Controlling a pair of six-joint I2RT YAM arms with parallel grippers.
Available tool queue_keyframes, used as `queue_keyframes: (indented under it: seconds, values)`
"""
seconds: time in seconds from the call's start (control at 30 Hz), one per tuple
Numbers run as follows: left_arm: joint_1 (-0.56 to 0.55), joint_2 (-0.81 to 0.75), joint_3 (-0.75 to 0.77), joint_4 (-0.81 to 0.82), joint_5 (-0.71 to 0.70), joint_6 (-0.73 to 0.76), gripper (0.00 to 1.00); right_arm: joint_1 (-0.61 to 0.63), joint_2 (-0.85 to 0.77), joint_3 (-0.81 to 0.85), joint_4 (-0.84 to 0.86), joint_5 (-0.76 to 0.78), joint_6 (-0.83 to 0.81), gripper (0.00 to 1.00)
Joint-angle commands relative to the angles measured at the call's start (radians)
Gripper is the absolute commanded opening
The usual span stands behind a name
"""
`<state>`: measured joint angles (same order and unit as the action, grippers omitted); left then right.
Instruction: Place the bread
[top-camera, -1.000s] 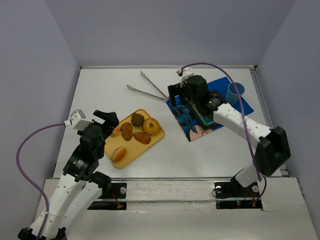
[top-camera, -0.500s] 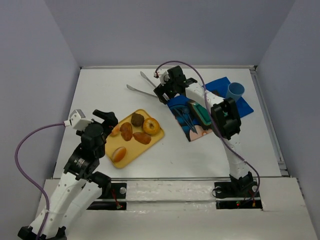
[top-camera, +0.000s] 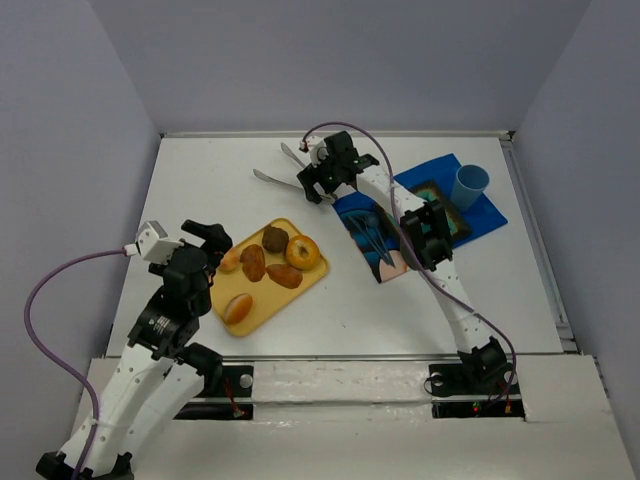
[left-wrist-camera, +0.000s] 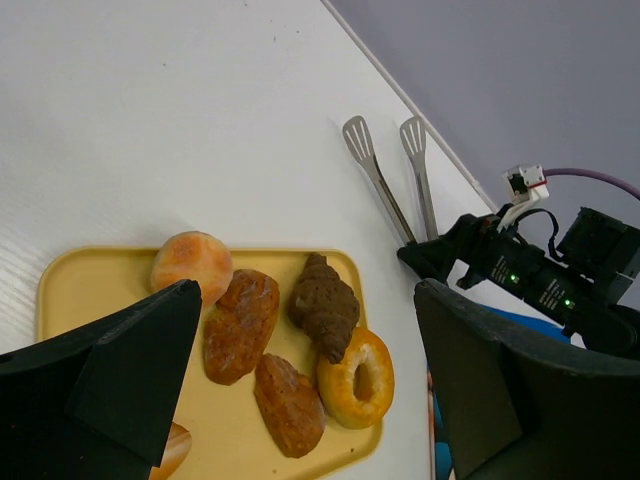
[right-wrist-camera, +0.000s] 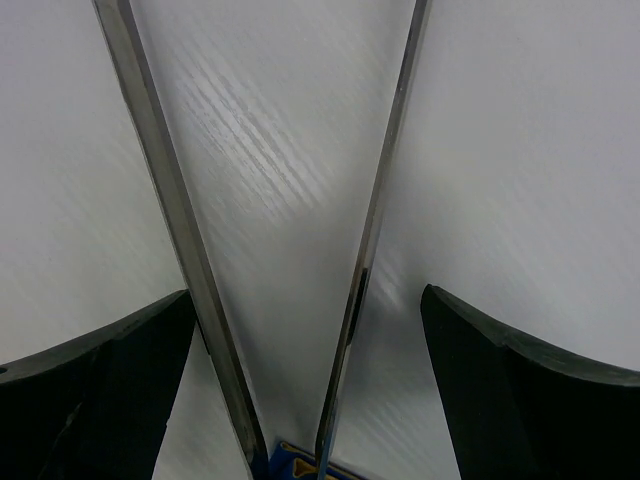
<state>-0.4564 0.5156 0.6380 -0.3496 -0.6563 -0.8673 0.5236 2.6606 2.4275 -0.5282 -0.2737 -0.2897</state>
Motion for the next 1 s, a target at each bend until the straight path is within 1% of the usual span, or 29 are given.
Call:
queue_keyframes:
  seconds: [0.0,0.1,0.17,0.2,0.23,0.4,0.43,0.47,0.5,0.57,0.63,0.73,0.8,0.83,0.9,0.93,0.97]
  values:
    - [0.002,0.012,0.003,0.017,-0.083,-0.022,0.99,0.003,0.051,0.093,-0.026,-0.079,0.041,1.0]
    - [0.002,0.014,0.0,0.012,-0.097,-0.03,0.99,0.003,0.056,0.105,-0.026,-0.081,0.04,0.99]
    - [0.002,0.015,0.0,0.008,-0.103,-0.035,0.99,0.003,0.056,0.105,-0.026,-0.079,0.043,0.95]
    - [0.002,0.018,0.0,0.003,-0.106,-0.036,0.99,0.003,0.056,0.107,-0.026,-0.082,0.04,0.91]
    - [0.002,0.018,0.0,0.003,-0.108,-0.036,0.99,0.003,0.056,0.105,-0.026,-0.087,0.037,0.84]
    - [0.002,0.023,0.006,-0.009,-0.117,-0.044,0.99,0.003,0.059,0.113,-0.032,-0.094,0.035,0.69]
    - [0.001,0.021,0.006,-0.011,-0.115,-0.045,0.99,0.003,0.059,0.113,-0.033,-0.097,0.034,0.64]
    - [0.001,0.02,0.006,-0.012,-0.117,-0.045,0.99,0.003,0.056,0.111,-0.032,-0.094,0.034,0.61]
    - [0.002,0.017,0.008,-0.018,-0.117,-0.047,0.99,0.003,0.058,0.11,-0.032,-0.088,0.04,0.59]
    - [0.002,0.014,0.008,-0.023,-0.118,-0.052,0.99,0.003,0.05,0.11,-0.03,-0.065,0.064,0.53]
    - [0.001,0.006,0.008,-0.028,-0.117,-0.055,0.99,0.003,0.033,0.102,-0.027,-0.061,0.101,0.44]
    - [0.001,-0.006,0.008,-0.028,-0.109,-0.056,0.99,0.003,-0.056,0.024,0.017,-0.064,0.119,0.38]
    - [0.001,-0.014,0.008,-0.028,-0.105,-0.055,0.99,0.003,-0.118,-0.037,0.062,-0.061,0.136,0.37]
    - [0.001,-0.022,0.008,-0.028,-0.101,-0.055,0.99,0.003,-0.186,-0.1,0.106,-0.062,0.155,0.35]
    - [0.001,-0.028,0.006,-0.026,-0.097,-0.055,0.99,0.003,-0.253,-0.157,0.144,-0.091,0.178,0.34]
    - [0.001,-0.035,0.008,-0.025,-0.094,-0.056,0.99,0.003,-0.321,-0.186,0.178,-0.104,0.204,0.31]
    - [0.001,-0.04,0.008,-0.023,-0.085,-0.053,0.99,0.003,-0.353,-0.24,0.194,-0.114,0.219,0.3]
